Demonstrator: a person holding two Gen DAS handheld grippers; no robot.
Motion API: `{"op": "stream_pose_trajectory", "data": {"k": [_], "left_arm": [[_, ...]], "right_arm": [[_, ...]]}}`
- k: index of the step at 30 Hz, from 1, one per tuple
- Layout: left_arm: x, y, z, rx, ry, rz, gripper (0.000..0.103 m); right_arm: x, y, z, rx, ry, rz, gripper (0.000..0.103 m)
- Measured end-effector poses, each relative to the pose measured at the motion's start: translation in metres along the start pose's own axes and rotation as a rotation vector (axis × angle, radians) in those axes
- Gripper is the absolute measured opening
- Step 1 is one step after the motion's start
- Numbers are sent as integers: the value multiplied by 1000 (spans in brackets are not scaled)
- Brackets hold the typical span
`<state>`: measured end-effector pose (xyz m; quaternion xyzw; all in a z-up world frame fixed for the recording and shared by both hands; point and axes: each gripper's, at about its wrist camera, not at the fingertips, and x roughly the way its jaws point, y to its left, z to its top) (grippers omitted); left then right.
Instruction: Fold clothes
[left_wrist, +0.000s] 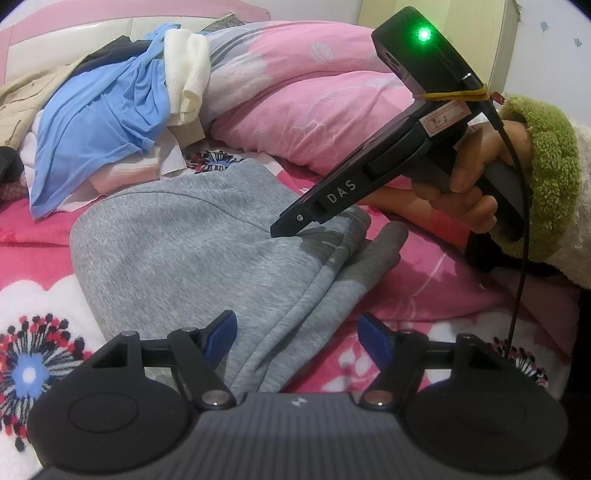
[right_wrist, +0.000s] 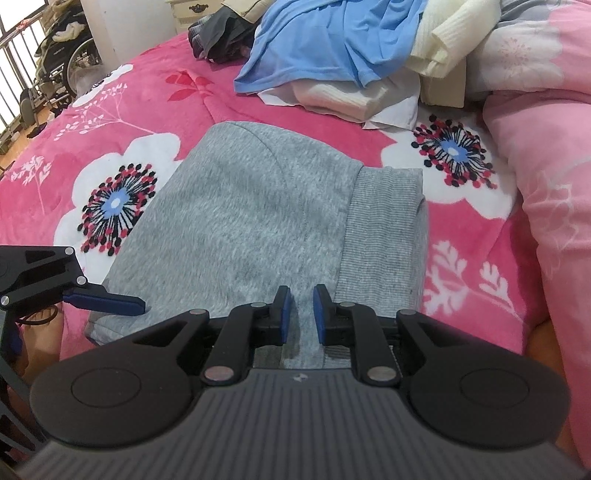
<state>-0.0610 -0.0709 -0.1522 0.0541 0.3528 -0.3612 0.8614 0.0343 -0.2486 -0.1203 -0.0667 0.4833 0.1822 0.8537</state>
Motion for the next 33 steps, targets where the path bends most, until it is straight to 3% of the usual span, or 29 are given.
{"op": "stream_pose_trajectory", "data": {"k": [18, 21, 26, 28, 31, 33], "left_arm": [[-2, 1, 3, 1, 4, 0, 72], [-11, 6, 14, -27, 10, 49, 72], [-3, 12, 21, -43, 129, 166, 71], [6, 16, 19, -76, 191, 176, 71], [14, 15, 19, -69, 226, 190, 72], [18, 12, 21, -56, 240, 198, 75]], "right_arm": [[1, -1, -1, 26, -7, 14, 13], [-12, -7, 1, 83, -24, 35, 14], [-49, -1, -2, 105, -74, 67, 14], [-53, 6, -11, 98, -52, 78, 14], [-37, 12, -28, 59, 18, 6, 13], [-26, 10, -34, 76, 41, 8, 13]]}}
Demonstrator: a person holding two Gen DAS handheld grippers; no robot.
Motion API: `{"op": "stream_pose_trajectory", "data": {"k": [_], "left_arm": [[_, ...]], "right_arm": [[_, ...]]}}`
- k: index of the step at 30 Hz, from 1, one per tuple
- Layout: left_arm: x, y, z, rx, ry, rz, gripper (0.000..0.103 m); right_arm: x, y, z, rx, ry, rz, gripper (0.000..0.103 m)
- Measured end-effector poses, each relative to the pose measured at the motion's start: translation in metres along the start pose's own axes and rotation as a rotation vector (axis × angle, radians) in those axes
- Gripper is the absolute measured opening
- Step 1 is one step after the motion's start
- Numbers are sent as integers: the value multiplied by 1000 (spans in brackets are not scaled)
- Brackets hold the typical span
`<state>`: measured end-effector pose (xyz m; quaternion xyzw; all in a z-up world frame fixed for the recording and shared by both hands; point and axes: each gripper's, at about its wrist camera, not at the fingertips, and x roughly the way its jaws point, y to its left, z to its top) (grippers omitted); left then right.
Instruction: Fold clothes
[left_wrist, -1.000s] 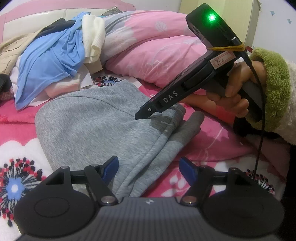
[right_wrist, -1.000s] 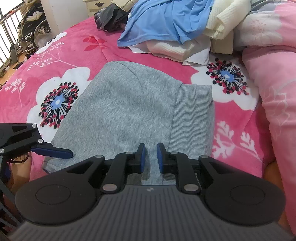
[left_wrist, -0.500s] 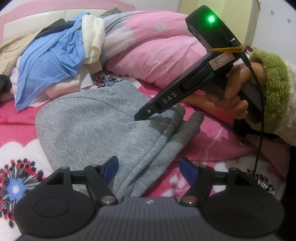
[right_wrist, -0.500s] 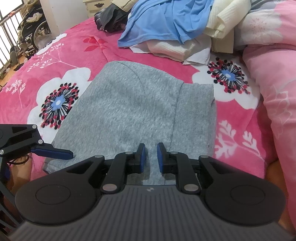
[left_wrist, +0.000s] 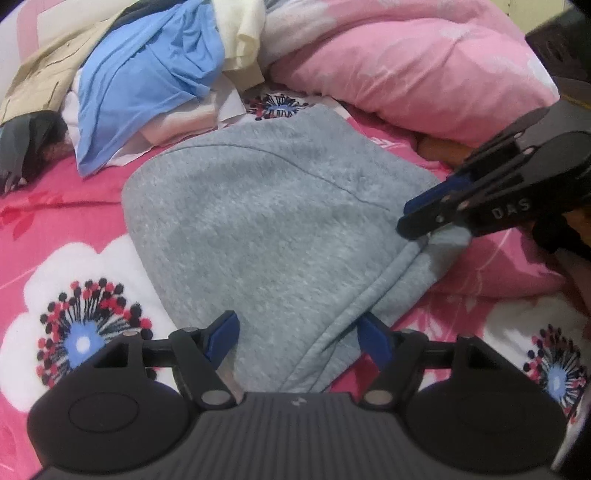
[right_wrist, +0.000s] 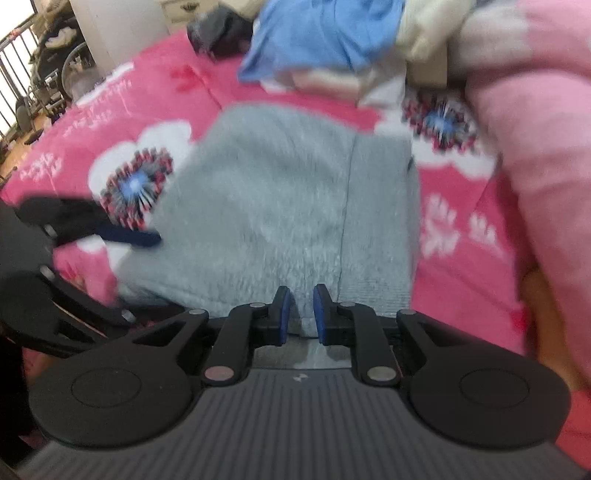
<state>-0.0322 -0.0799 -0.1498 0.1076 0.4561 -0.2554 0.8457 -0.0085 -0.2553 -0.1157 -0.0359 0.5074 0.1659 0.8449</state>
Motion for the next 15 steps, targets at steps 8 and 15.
{"op": "stream_pose_trajectory", "data": {"k": [8, 15], "left_arm": [[7, 2, 9, -58, 53, -6, 79], [11, -6, 12, -21, 81, 23, 81]], "right_arm": [[-18, 3, -3, 7, -14, -47, 13], [-7, 1, -15, 12, 32, -114, 13]]}}
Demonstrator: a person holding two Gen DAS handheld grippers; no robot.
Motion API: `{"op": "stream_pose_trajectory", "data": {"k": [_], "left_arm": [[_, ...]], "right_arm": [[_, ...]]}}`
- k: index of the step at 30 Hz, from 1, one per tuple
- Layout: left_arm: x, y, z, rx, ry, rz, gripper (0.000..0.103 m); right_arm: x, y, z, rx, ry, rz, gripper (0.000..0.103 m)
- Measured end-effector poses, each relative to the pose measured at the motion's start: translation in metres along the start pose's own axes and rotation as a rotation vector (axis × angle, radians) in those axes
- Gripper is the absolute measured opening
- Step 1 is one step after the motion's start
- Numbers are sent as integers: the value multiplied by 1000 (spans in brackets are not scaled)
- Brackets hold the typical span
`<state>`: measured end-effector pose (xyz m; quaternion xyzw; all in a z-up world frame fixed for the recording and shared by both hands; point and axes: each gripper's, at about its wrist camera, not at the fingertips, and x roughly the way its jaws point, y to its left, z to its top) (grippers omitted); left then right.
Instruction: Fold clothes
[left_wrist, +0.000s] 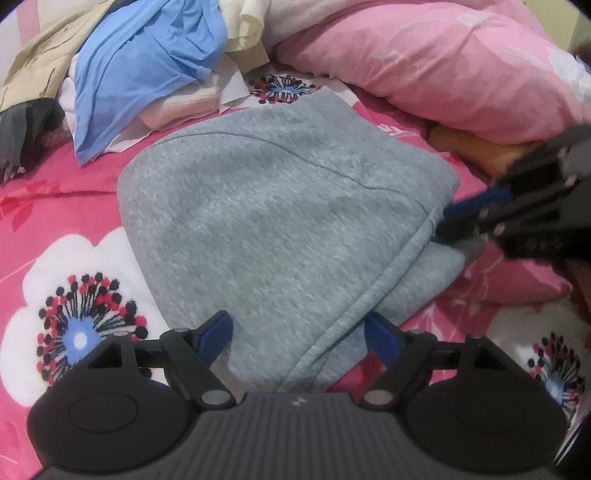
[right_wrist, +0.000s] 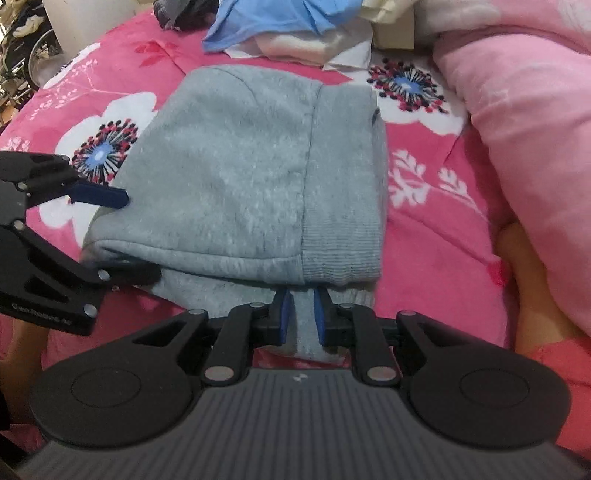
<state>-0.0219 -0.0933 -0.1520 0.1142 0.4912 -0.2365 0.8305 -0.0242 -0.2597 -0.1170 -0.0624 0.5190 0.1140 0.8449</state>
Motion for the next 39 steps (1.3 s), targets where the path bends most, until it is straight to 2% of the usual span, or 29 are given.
{"op": "stream_pose_trajectory", "data": {"k": [6, 10, 20, 39], "left_arm": [[0, -3, 2, 1, 17, 15, 82], [1, -4, 4, 4, 23, 27, 83], [2, -7, 4, 8, 32, 48, 86], [3, -9, 5, 16, 38, 63, 88]], "right_arm": [[-36, 5, 14, -1, -101, 32, 13], [-41, 9, 21, -7, -135, 53, 13], [-1, 9, 16, -10, -74, 45, 13], [2, 11, 15, -27, -75, 48, 13]]}}
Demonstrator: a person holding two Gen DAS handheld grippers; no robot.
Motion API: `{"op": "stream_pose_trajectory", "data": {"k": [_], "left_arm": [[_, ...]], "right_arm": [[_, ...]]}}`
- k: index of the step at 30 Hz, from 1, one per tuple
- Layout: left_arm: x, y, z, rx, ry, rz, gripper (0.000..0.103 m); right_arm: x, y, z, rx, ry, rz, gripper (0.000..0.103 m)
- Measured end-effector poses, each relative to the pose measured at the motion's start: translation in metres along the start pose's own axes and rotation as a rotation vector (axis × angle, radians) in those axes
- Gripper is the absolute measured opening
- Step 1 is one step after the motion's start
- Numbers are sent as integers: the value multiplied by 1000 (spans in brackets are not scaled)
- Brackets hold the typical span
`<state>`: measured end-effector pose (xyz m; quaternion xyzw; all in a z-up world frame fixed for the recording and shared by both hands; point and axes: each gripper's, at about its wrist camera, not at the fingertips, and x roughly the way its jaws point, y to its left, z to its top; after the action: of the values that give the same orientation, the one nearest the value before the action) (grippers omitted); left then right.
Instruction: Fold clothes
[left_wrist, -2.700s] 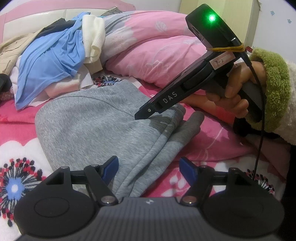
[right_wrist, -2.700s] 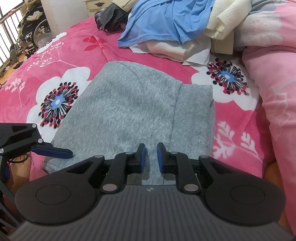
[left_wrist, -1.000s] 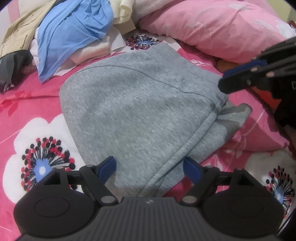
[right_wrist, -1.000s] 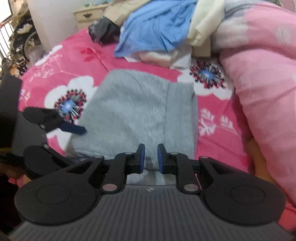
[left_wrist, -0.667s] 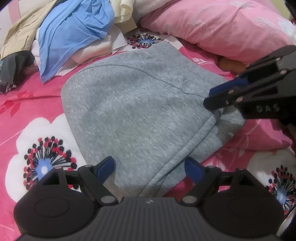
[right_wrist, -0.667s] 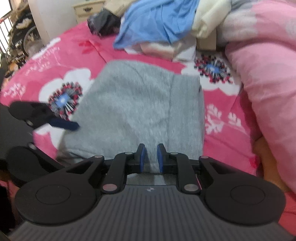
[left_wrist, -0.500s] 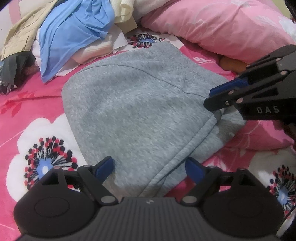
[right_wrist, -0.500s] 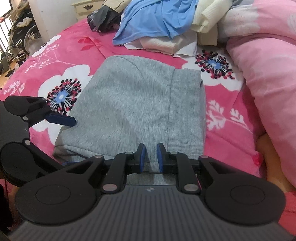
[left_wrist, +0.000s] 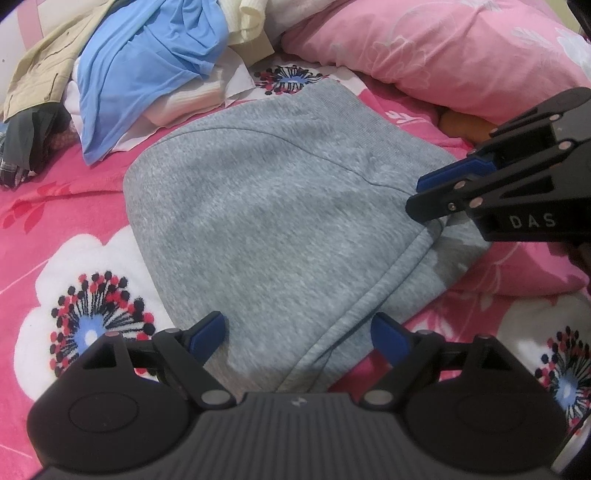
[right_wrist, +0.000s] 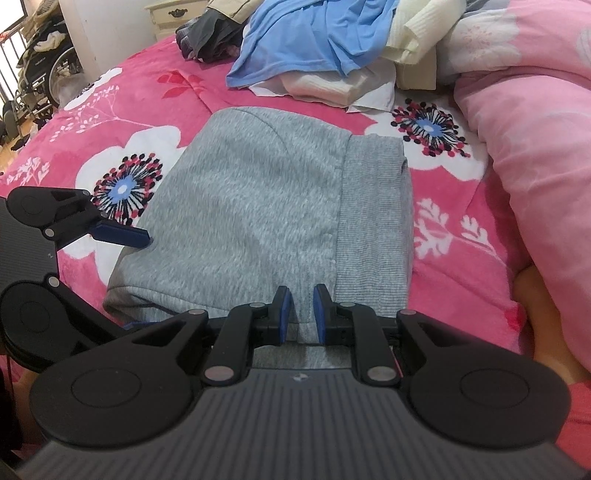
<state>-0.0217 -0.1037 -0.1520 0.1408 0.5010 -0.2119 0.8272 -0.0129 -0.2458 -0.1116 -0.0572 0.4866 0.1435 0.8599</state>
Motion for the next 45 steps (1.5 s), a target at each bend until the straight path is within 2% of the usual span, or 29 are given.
{"op": "stream_pose_trajectory", "data": {"k": [17, 20, 22, 24, 26, 29, 33, 37, 39, 42, 45], "left_arm": [[-1, 1, -2, 9, -3, -2, 88], [-11, 11, -5, 0, -40, -51, 88], [-27, 30, -11, -56, -117, -108, 88], [-41, 58, -17, -154, -177, -130, 88], [-45, 86, -24, -256, -216, -143, 88], [-25, 125, -35, -419, -205, -203, 87], [15, 158, -42, -606, -189, -375, 82], [43, 170, -38, -667, -220, -488, 82], [50, 175, -34, -675, -239, -523, 82], [59, 179, -29, -700, -261, -571, 82], [65, 176, -28, -718, -268, -594, 82]], "right_arm": [[1, 0, -1, -1, 0, 5, 13], [-4, 1, 0, 21, -8, 16, 14], [-16, -11, 4, 70, -48, 60, 16], [-30, -30, 10, 144, -105, 89, 22], [-34, -52, 16, 232, -142, 95, 41], [-16, -85, 21, 391, -151, 156, 53], [25, -116, 21, 557, -117, 238, 60], [53, -136, 20, 645, -125, 314, 72], [63, -145, 21, 672, -130, 349, 78], [76, -155, 24, 709, -137, 402, 80], [90, -154, 28, 696, -138, 452, 88]]}}
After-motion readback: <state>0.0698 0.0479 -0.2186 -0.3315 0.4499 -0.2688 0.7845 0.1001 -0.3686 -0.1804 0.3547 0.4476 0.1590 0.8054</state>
